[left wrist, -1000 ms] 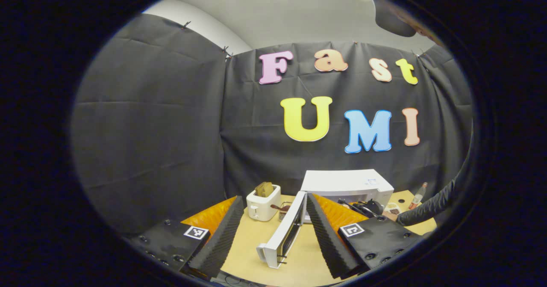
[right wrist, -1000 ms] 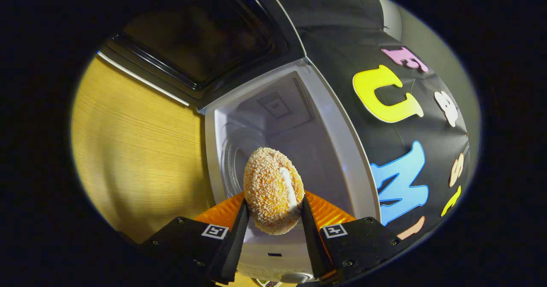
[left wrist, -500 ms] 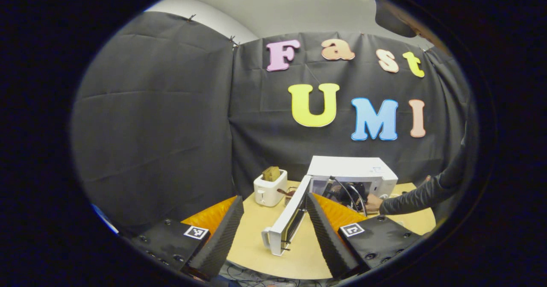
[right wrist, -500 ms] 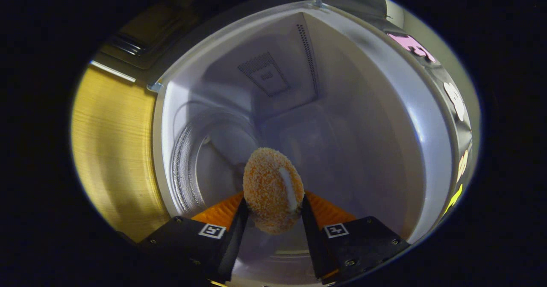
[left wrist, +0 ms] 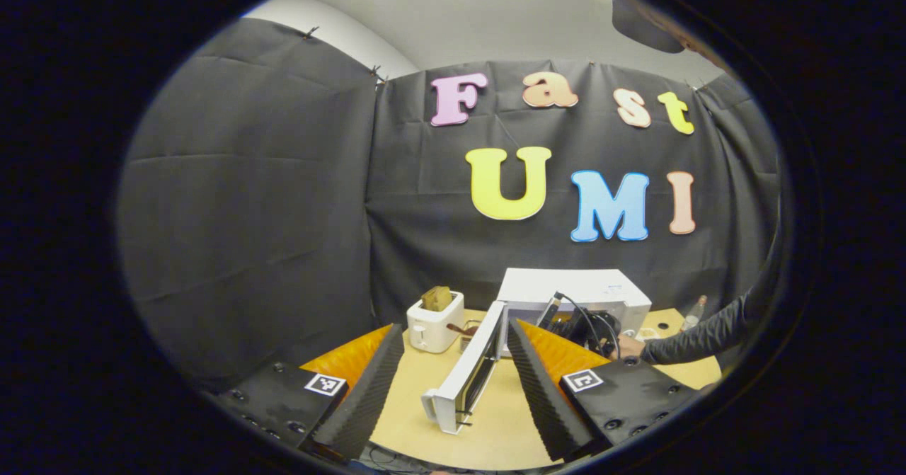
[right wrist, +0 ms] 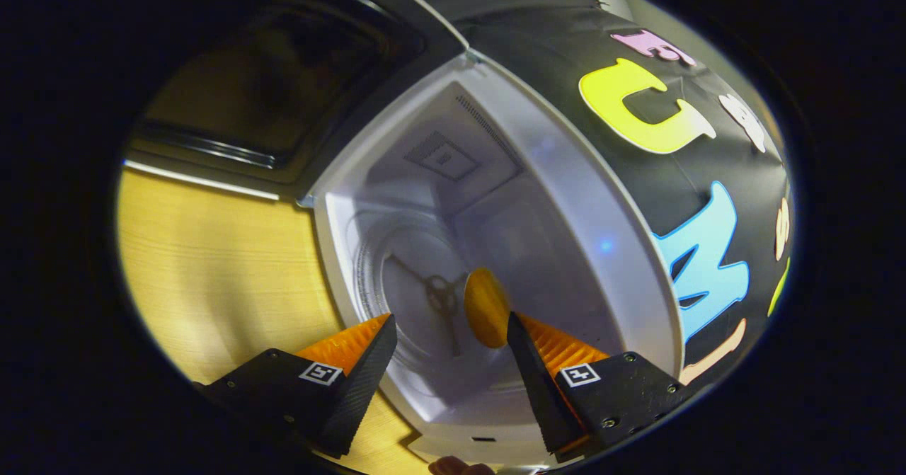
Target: Open the microwave oven with the left hand, put the food in, and close the microwave oven.
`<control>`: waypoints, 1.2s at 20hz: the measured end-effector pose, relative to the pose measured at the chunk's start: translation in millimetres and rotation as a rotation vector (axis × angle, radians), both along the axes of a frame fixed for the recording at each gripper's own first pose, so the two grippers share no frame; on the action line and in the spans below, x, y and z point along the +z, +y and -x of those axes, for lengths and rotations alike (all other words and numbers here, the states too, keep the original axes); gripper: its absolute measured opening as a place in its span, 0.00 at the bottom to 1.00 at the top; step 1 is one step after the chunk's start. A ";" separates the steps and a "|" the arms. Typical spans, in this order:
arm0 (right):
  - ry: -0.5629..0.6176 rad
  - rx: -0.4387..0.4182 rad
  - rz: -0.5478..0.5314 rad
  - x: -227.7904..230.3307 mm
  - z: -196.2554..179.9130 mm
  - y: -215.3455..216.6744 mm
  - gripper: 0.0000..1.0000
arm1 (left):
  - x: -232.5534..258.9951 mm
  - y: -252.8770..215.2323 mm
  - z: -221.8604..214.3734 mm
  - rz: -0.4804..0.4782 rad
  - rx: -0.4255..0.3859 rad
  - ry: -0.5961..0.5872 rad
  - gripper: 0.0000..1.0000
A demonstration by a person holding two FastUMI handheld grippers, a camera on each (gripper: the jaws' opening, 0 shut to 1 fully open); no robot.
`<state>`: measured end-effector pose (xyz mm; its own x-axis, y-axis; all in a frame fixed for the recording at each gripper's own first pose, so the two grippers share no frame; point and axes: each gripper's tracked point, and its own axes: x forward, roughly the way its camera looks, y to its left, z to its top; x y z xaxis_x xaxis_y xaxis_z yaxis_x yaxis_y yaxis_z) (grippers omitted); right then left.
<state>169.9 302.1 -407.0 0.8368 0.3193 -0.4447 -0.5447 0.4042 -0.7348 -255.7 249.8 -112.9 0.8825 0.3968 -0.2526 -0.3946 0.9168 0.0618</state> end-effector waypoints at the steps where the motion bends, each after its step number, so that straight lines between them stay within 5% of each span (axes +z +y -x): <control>1: 0.025 -0.010 -0.051 7.2 12.5 -4.5 0.96 | 1.9 -1.2 -7.2 0.000 -0.017 -0.011 0.96; 7: 0.055 -0.150 -0.373 94.4 63.5 -53.4 0.96 | -7.6 -23.1 -69.0 0.029 -0.148 -0.060 0.96; 16: -0.040 -0.491 -0.781 215.5 113.3 -165.4 0.96 | -17.5 -69.8 -148.6 0.077 -0.345 -0.133 0.96; 24: -0.219 -0.657 -0.917 295.9 175.8 -234.4 0.96 | -23.2 -83.6 -171.0 0.083 -0.433 -0.137 0.94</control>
<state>-5.9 67.6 -111.1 0.9923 -0.0789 -0.0952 0.0724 0.9949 -0.0703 -84.6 166.2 -136.2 0.9900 -0.0327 -0.1372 0.0267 0.9986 -0.0450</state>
